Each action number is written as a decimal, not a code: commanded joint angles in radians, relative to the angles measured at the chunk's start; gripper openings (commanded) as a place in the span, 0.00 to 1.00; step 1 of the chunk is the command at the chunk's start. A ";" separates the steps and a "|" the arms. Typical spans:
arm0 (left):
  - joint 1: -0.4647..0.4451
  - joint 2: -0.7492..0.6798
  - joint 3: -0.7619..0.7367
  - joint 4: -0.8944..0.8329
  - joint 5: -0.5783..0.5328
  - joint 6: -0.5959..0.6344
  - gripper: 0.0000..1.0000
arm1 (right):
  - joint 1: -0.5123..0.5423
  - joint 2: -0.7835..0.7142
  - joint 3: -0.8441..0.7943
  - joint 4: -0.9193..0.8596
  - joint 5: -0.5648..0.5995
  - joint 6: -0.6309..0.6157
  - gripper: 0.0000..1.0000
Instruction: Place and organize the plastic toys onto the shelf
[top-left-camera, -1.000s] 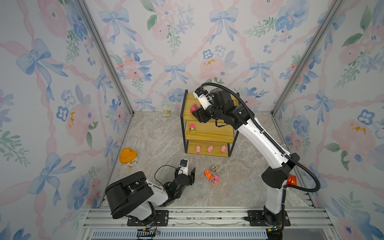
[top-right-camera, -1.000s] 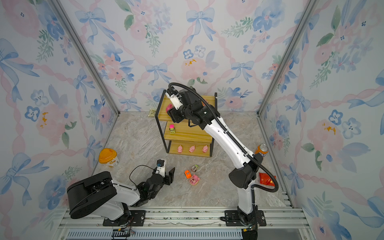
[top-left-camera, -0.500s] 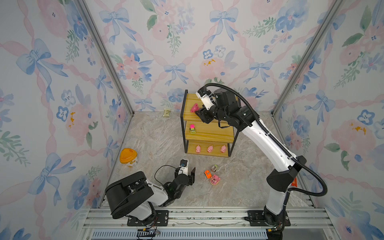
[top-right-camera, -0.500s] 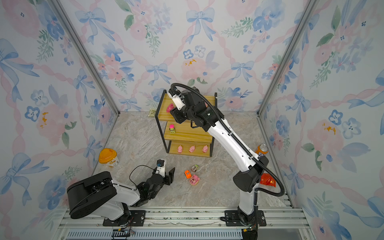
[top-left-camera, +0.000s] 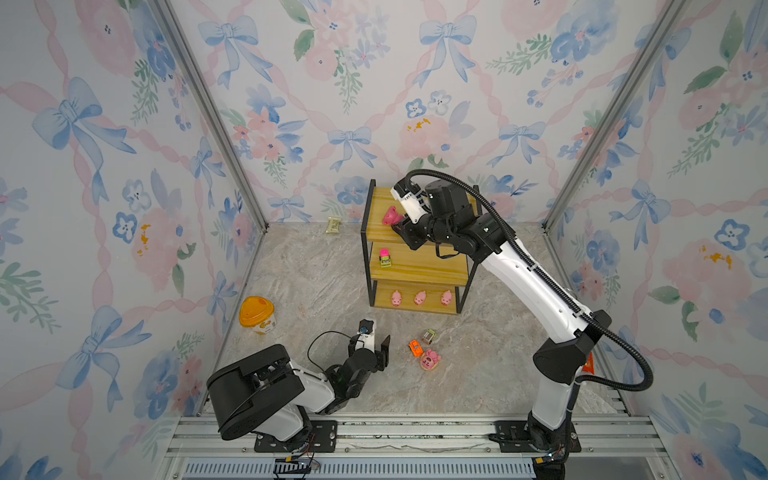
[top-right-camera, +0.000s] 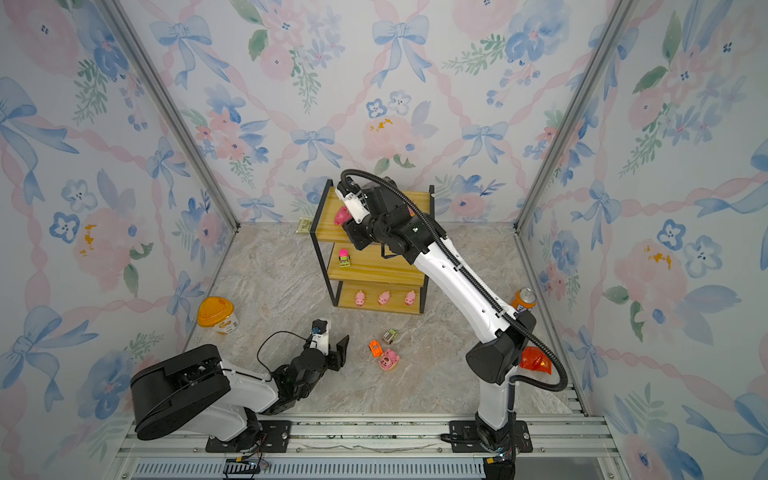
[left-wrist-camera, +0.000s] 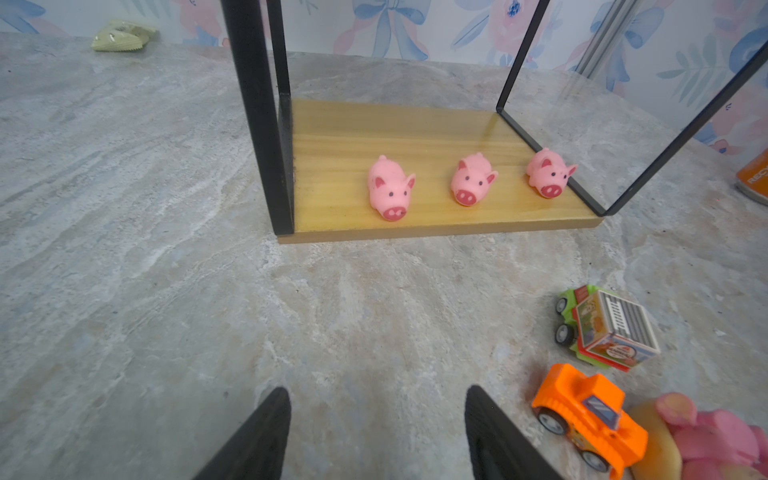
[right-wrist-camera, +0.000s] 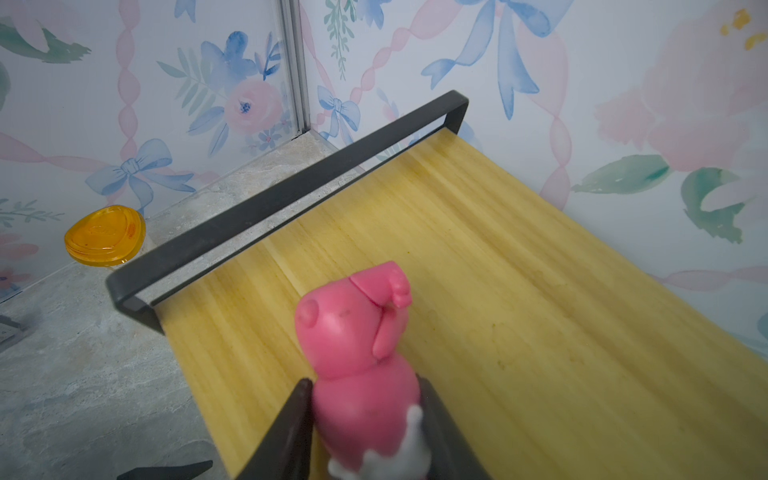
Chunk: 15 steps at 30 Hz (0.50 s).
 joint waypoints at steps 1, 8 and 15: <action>0.008 -0.006 -0.010 -0.013 -0.014 -0.009 0.68 | -0.010 0.013 0.017 0.004 -0.008 0.014 0.36; 0.008 0.004 -0.004 -0.014 -0.012 -0.004 0.68 | -0.024 0.007 0.008 0.011 -0.015 0.022 0.31; 0.007 0.007 -0.003 -0.014 -0.014 -0.006 0.68 | -0.030 0.002 0.027 0.020 -0.025 0.015 0.28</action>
